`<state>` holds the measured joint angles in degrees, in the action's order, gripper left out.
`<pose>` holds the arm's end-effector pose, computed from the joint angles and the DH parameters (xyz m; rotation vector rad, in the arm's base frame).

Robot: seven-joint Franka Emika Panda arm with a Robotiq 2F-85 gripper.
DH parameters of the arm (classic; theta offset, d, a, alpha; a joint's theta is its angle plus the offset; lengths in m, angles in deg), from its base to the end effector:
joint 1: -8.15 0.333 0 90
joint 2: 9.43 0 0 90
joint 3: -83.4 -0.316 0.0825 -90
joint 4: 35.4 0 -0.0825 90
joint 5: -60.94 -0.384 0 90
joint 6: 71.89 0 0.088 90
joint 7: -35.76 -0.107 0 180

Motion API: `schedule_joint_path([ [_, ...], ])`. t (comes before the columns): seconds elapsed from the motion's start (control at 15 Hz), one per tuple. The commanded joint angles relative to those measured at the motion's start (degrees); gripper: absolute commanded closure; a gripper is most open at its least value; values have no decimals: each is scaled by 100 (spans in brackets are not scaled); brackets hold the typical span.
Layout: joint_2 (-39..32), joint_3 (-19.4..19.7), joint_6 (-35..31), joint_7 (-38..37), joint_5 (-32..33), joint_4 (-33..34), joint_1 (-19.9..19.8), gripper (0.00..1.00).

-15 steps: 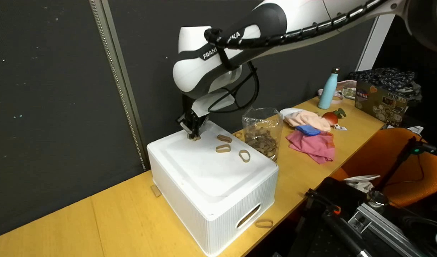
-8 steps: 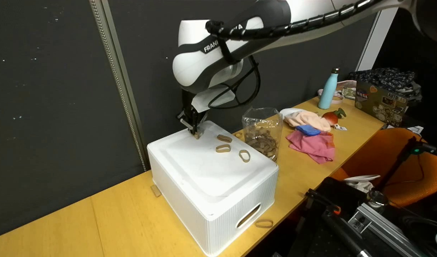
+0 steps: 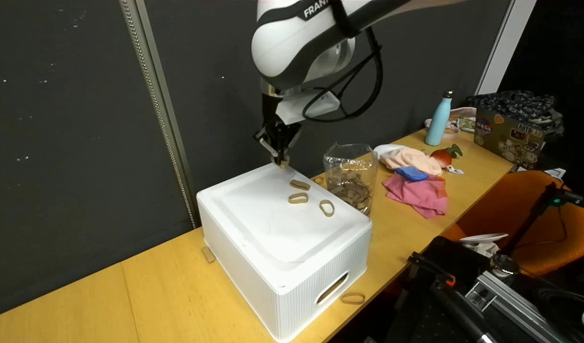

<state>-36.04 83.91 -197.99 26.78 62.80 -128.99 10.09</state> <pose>0.6870 0.0168 0.3594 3.1107 -0.1757 0.1643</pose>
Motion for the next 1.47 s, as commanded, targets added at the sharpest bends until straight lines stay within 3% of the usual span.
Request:
schedule_joint_path([
  [0.0, 1082, 226, 67, -315, 114, -1118, -18, 99],
  [0.67, 1587, 482, 253, -828, 613, -1636, -191, 99],
  [1.2, 2087, 580, 89, -1479, 940, -2593, -275, 99],
  [1.4, 2072, 597, -48, -1563, 979, -2671, -351, 99],
])
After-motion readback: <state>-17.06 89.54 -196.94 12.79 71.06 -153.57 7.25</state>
